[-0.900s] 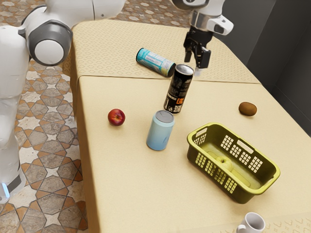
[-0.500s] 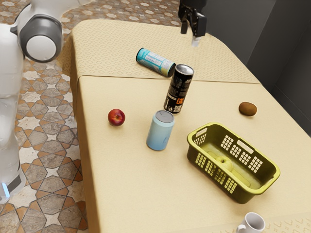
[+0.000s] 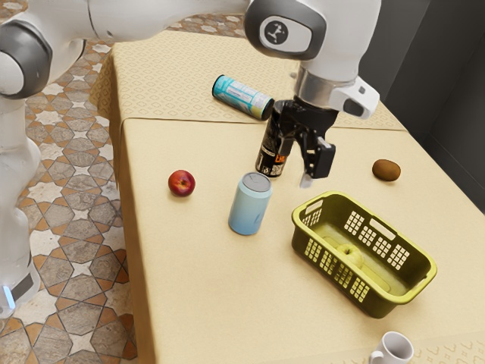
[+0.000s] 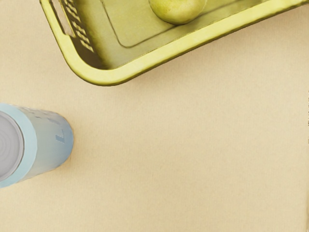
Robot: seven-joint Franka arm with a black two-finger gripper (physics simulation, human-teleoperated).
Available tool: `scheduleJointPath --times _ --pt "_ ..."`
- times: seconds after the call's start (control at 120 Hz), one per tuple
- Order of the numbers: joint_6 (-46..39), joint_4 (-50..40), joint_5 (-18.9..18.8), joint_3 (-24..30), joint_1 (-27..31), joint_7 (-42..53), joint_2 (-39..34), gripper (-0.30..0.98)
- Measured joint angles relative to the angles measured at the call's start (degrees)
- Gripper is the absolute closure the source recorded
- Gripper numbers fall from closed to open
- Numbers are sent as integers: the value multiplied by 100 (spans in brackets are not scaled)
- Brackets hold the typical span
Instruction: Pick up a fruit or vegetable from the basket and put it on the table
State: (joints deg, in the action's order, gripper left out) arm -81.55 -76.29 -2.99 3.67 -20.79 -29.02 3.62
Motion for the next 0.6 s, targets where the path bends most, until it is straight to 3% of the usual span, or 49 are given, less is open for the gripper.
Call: scheduleJointPath --times 0.158,0.333,0.6 --pt "-230 1391 114 41 438 -921 1286 0" --pt "-505 1607 583 -363 495 -1683 1899 0" --pt "-884 2362 767 -380 289 -2447 2789 0"
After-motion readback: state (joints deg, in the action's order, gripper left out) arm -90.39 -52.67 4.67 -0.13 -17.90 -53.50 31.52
